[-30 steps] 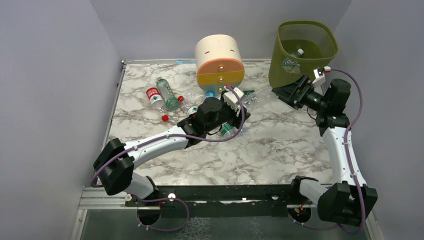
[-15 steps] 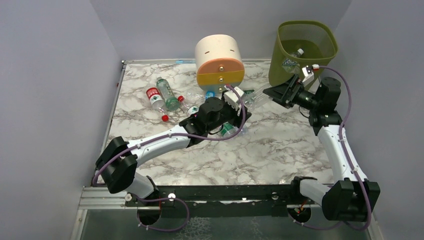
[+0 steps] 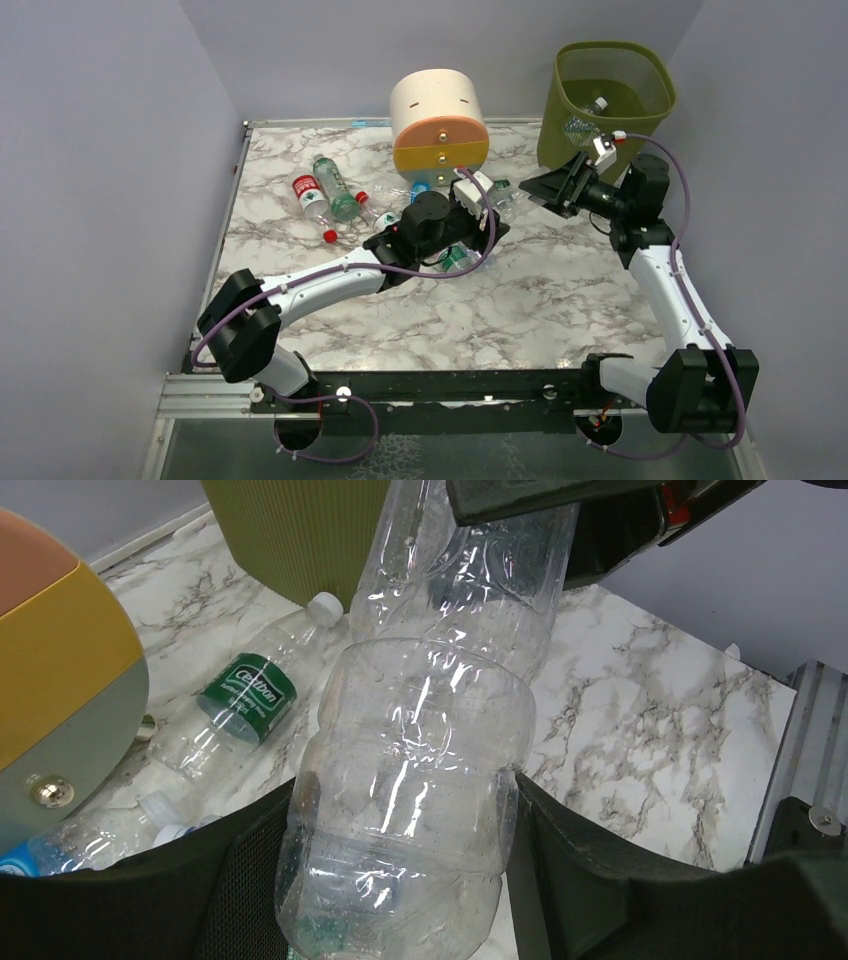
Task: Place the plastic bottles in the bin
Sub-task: Pick up the plastic bottle at the center of the board, then place the plastic bottle in the trash bin.
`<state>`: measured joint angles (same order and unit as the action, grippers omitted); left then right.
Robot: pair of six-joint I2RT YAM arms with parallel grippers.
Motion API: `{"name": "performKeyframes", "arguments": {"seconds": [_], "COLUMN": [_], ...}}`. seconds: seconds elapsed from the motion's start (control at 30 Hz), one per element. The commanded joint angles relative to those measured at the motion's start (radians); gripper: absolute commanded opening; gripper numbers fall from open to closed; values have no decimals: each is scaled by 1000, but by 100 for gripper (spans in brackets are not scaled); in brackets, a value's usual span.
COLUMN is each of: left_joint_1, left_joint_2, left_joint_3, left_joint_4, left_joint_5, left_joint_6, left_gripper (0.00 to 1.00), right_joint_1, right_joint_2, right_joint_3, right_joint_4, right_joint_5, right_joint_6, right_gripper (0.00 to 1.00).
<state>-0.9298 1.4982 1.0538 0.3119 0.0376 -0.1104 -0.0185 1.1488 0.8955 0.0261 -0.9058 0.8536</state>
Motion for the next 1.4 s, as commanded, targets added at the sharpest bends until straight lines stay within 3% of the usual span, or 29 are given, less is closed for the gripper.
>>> {"name": "performKeyframes", "arguments": {"seconds": [0.0, 0.13, 0.3, 0.33, 0.37, 0.4, 0.63, 0.83, 1.07, 1.37], "left_joint_1": [-3, -3, -3, -3, -2, -1, 13, 27, 54, 57], "left_joint_2": [-8, -15, -27, -30, -33, -37, -102, -200, -337, -448], "left_joint_3": [14, 11, 7, 8, 10, 15, 61, 101, 96, -27], "left_joint_4": [34, 33, 26, 22, 17, 7, -61, -165, -275, -312], "left_joint_5": [45, 48, 41, 36, 32, 26, 1, -102, -129, -160], "left_joint_6": [1, 3, 11, 14, 18, 25, 48, 57, 37, 16], "left_gripper": [52, 54, 70, 75, 95, 99, 99, 99, 99, 99], "right_joint_1": [6, 6, 6, 6, 6, 7, 7, 6, -2, -115], "right_joint_2": [20, 32, 35, 37, 38, 40, 58, 99, 232, 421], "right_joint_3": [31, 37, 46, 50, 54, 61, 100, 176, 380, 679], "right_joint_4": [51, 58, 53, 50, 44, 38, 6, -29, -59, 12], "right_joint_5": [18, 22, 34, 36, 39, 42, 61, 110, 185, 223], "right_joint_6": [10, 9, 2, -2, -7, -13, -39, -71, -82, 18], "right_gripper": [74, 66, 61, 61, 61, 61, 60, 59, 60, 60]}}
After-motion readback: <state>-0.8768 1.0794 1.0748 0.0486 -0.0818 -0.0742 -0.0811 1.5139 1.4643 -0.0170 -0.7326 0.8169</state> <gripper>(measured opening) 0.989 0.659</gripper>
